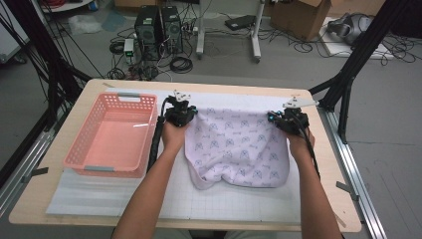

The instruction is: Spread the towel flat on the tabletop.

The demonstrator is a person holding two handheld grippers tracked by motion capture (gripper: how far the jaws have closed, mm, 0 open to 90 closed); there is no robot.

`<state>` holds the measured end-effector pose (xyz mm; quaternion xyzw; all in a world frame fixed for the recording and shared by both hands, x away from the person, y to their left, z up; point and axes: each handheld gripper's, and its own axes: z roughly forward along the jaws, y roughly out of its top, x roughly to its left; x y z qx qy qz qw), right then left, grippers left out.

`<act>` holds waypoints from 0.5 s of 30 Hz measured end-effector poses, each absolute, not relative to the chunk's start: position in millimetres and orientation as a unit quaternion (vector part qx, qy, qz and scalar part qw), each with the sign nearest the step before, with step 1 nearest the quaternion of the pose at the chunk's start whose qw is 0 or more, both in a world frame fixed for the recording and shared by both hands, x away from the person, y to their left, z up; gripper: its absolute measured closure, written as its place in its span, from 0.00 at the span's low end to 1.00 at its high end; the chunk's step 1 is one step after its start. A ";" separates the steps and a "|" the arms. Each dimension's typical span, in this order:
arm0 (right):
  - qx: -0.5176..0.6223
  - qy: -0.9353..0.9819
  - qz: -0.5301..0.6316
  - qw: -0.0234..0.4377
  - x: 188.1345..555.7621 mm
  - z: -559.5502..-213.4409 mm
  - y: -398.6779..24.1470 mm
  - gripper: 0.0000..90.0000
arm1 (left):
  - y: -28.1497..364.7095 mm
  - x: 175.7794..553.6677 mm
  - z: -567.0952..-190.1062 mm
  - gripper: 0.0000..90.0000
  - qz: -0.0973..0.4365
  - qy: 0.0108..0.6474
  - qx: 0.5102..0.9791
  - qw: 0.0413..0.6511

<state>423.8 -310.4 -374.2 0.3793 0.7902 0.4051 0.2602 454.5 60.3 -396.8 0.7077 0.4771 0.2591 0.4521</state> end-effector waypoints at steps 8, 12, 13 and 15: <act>0.430 0.748 0.393 0.317 459.4 -375.1 -298.0 0.94 | 57.9 460.7 -401.8 0.51 0.195 0.497 0.698 0.476; 0.437 0.758 0.385 0.292 456.2 -377.8 -295.7 0.79 | 50.2 437.3 -412.4 0.42 0.179 0.453 0.736 0.470; 0.435 0.760 0.385 0.291 453.2 -377.6 -295.3 0.74 | 50.1 431.8 -413.5 0.42 0.173 0.449 0.737 0.474; 0.436 0.762 0.386 0.283 447.3 -375.9 -297.3 0.68 | 48.9 422.2 -412.7 0.40 0.170 0.435 0.745 0.476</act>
